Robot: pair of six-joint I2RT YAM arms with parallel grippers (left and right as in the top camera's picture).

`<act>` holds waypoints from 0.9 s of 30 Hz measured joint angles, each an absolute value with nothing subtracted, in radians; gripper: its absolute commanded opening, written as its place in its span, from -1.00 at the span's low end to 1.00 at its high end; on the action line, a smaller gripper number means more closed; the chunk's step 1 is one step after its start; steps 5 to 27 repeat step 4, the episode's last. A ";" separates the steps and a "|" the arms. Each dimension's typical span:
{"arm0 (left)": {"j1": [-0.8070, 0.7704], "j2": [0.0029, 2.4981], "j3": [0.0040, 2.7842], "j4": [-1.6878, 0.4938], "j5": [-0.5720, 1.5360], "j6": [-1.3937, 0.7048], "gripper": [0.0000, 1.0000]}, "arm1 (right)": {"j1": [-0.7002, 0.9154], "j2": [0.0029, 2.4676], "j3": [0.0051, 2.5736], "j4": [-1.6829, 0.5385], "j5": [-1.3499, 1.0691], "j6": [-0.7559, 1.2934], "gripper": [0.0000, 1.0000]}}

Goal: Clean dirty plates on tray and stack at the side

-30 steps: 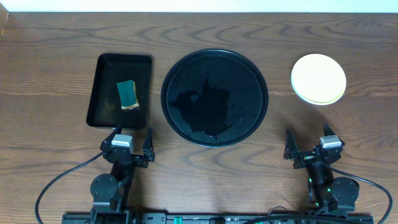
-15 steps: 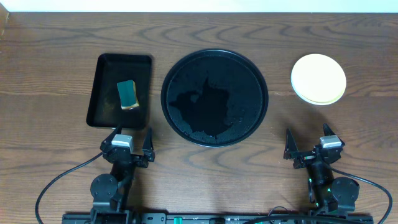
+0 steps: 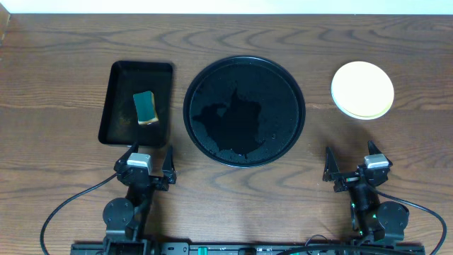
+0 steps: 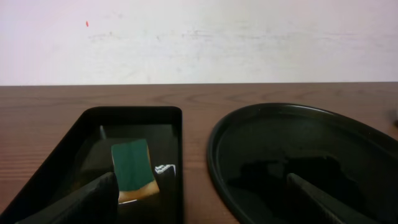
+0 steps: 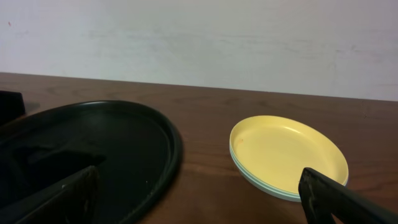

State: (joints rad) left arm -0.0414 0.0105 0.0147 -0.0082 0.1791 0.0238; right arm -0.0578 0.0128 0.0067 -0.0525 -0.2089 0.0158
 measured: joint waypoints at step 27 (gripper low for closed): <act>-0.041 0.010 0.015 -0.009 0.179 0.024 0.67 | -0.058 0.013 0.007 -0.052 -0.209 0.016 0.99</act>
